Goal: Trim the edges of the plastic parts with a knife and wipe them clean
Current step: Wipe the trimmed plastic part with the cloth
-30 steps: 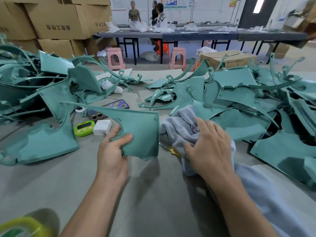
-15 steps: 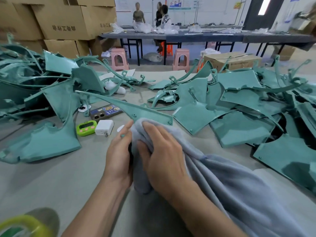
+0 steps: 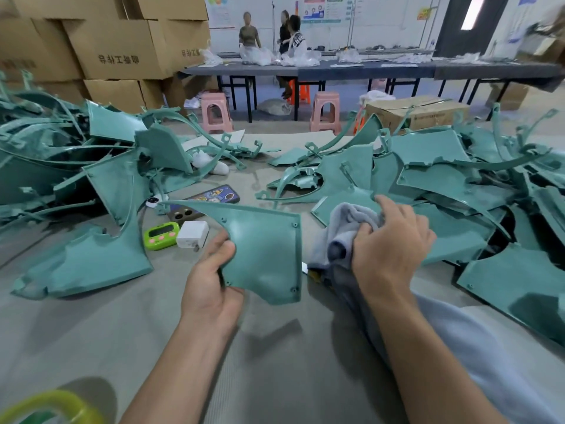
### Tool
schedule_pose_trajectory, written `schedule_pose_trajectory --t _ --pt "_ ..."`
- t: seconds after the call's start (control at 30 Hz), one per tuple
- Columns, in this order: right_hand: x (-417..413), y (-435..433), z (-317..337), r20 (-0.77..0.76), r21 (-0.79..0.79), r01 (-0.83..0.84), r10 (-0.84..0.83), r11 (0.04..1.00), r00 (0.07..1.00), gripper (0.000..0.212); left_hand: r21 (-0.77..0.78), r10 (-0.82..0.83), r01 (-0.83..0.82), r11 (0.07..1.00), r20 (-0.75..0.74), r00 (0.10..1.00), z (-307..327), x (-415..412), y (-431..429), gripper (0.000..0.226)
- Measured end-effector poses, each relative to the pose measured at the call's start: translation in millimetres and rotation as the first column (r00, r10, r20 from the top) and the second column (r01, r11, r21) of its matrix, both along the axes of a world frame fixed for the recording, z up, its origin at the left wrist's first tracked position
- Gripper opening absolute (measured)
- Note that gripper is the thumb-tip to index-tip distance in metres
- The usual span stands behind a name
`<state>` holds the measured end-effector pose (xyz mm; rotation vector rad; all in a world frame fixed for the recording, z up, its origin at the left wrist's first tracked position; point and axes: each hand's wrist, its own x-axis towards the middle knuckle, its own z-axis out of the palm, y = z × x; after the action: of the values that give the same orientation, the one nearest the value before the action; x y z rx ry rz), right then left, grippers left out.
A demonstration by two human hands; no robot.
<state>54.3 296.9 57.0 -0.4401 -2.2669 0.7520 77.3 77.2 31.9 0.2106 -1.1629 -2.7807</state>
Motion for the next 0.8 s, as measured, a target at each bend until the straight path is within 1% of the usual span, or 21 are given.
schedule_pose_trajectory --t 0.03,0.07,0.1,0.13,0.17,0.2,0.27,0.3,0.33,0.37,0.4,0.43,0.5,0.53,0.57,0.6,0.63,0.7,0.73,0.8 --pt "6.0 -2.3 3.2 -0.103 0.032 -0.057 0.060 0.998 0.993 0.049 -0.019 -0.013 0.013 1.000 -0.005 1.000 -1.3 -0.2 1.2 0.034" --pt "13.5 -9.2 4.9 -0.204 0.081 -0.167 0.180 0.983 0.962 0.052 -0.039 -0.025 0.025 0.999 -0.012 1.000 -1.4 -0.2 3.8 0.037" --pt "21.5 -18.9 4.0 -0.253 0.121 -0.301 0.322 0.946 0.912 0.050 -0.051 -0.035 0.033 0.998 -0.021 0.999 -1.2 -0.1 5.7 0.041" --pt "29.0 -29.0 2.1 -0.253 0.118 -0.424 0.440 0.898 0.861 0.046 -0.052 -0.044 0.043 0.998 -0.024 0.999 -0.8 0.4 6.5 0.043" --pt "34.9 -37.2 0.7 -0.227 0.056 -0.515 0.514 0.855 0.828 0.045 -0.048 -0.062 0.061 0.997 -0.022 0.998 -0.8 0.6 5.6 0.044" --pt "37.2 -43.3 -0.5 -0.164 -0.056 -0.569 0.555 0.820 0.816 0.050 -0.045 -0.095 0.094 0.995 -0.021 0.995 -1.1 1.1 3.8 0.043" --pt "34.4 -47.4 -6.9 -0.006 -0.331 -0.595 0.629 0.732 0.777 0.056 -0.065 -0.187 0.184 0.981 -0.032 0.982 -1.7 4.0 1.5 0.038" --pt "30.7 -46.3 -9.5 0.006 -0.492 -0.589 0.679 0.642 0.734 0.050 -0.084 -0.215 0.211 0.974 -0.033 0.976 -2.4 5.9 1.6 0.036" --pt "27.2 -45.2 -12.4 -0.038 -0.661 -0.560 0.724 0.500 0.689 0.038 -0.108 -0.211 0.209 0.972 -0.014 0.977 -3.4 7.0 2.9 0.035" --pt "24.5 -45.2 -15.0 -0.103 -0.795 -0.503 0.740 0.340 0.664 0.025 -0.136 -0.182 0.184 0.974 0.023 0.983 -4.3 6.9 5.0 0.037" --pt "22.9 -45.8 -17.2 -0.143 -0.868 -0.438 0.728 0.233 0.670 0.015 -0.168 -0.130 0.140 0.976 0.071 0.989 -4.9 6.1 6.9 0.040" --pt "21.8 -45.9 -19.4 -0.149 -0.900 -0.390 0.705 0.195 0.694 0.011 -0.202 -0.068 0.088 0.975 0.108 0.992 -5.4 5.5 8.6 0.043" --pt "21.1 -46.7 -22.5 -0.180 -0.926 -0.349 0.647 0.141 0.741 0.011 -0.256 -0.016 0.039 0.966 0.091 0.996 -6.7 4.9 10.9 0.050" --pt "20.8 -46.5 -23.3 -0.205 -0.935 -0.338 0.621 0.104 0.757 0.011 -0.279 -0.033 0.050 0.959 0.062 0.998 -8.3 5.4 12.2 0.054" --pt "20.8 -46.2 -23.4 -0.221 -0.940 -0.331 0.598 0.078 0.770 0.012 -0.302 -0.085 0.092 0.949 0.036 0.996 -10.1 6.8 14.1 0.056" --pt "20.0 -45.2 -23.5 -0.233 -0.943 -0.327 0.583 0.060 0.779 0.015 -0.347 -0.139 0.137 0.928 0.018 0.990 -11.0 8.7 17.1 0.052" --pt "19.2 -44.3 -23.5 -0.227 -0.948 -0.314 0.578 0.053 0.784 0.015 -0.413 -0.158 0.151 0.898 0.017 0.987 -12.1 9.9 20.3 0.044" --pt "17.1 -42.8 -23.7 -0.189 -0.958 -0.279 0.602 0.059 0.776 0.016 -0.499 -0.087 0.093 0.862 0.035 0.996 -14.8 9.7 24.8 0.030" --pt "16.6 -41.2 -22.8 -0.175 -0.959 -0.274 0.622 0.067 0.763 0.017 -0.499 -0.058 0.065 0.864 0.031 0.998 -16.1 8.7 25.4 0.027" --pt "17.3 -38.0 -19.9 -0.154 -0.946 -0.300 0.646 0.122 0.747 0.019 -0.480 -0.064 0.055 0.876 -0.003 0.998 -15.4 7.8 27.1 0.024"
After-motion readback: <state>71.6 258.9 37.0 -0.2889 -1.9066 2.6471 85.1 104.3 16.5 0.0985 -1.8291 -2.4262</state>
